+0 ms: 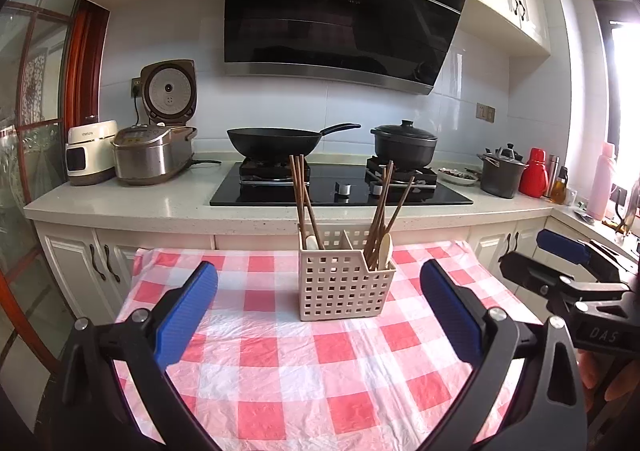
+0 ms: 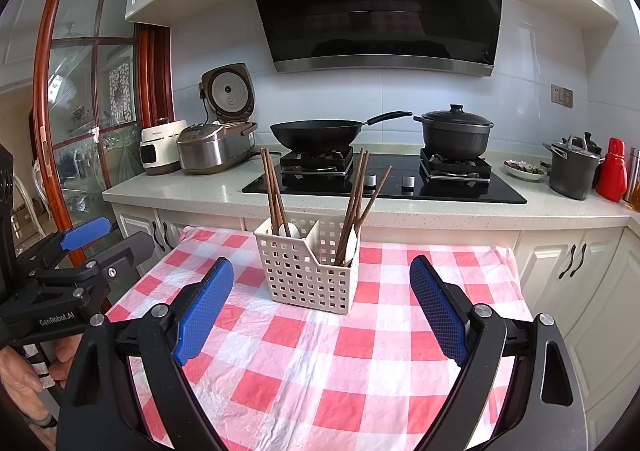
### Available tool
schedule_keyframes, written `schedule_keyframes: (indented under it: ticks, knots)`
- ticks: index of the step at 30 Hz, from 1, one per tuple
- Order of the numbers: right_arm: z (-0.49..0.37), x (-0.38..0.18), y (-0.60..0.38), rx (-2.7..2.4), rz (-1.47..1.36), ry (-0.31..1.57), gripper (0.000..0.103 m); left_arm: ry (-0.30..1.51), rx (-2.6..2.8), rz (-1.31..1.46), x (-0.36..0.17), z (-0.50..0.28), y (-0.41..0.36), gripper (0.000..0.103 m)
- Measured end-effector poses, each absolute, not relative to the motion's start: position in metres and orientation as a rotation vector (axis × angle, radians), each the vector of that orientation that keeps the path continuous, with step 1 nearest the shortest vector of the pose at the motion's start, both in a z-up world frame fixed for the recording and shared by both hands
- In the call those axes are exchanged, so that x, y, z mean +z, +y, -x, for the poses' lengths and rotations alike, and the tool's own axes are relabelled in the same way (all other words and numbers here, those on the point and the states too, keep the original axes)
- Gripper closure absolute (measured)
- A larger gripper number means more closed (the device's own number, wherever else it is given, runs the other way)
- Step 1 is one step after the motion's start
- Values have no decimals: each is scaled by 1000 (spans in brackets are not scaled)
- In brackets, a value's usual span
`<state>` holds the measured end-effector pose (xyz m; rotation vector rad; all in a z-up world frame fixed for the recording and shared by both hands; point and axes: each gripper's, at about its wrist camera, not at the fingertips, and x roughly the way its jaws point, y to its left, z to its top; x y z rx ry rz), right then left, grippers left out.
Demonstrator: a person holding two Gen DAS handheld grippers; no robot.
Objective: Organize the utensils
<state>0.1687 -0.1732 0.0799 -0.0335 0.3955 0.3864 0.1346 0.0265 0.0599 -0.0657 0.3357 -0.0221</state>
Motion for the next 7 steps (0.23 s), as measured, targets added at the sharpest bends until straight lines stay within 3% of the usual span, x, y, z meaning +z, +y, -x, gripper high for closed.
schedule_keyframes:
  ticks: [7]
  knots:
    - [-168,80,-175,386,30,392,18,344,-15,55,61,-133,24,5]
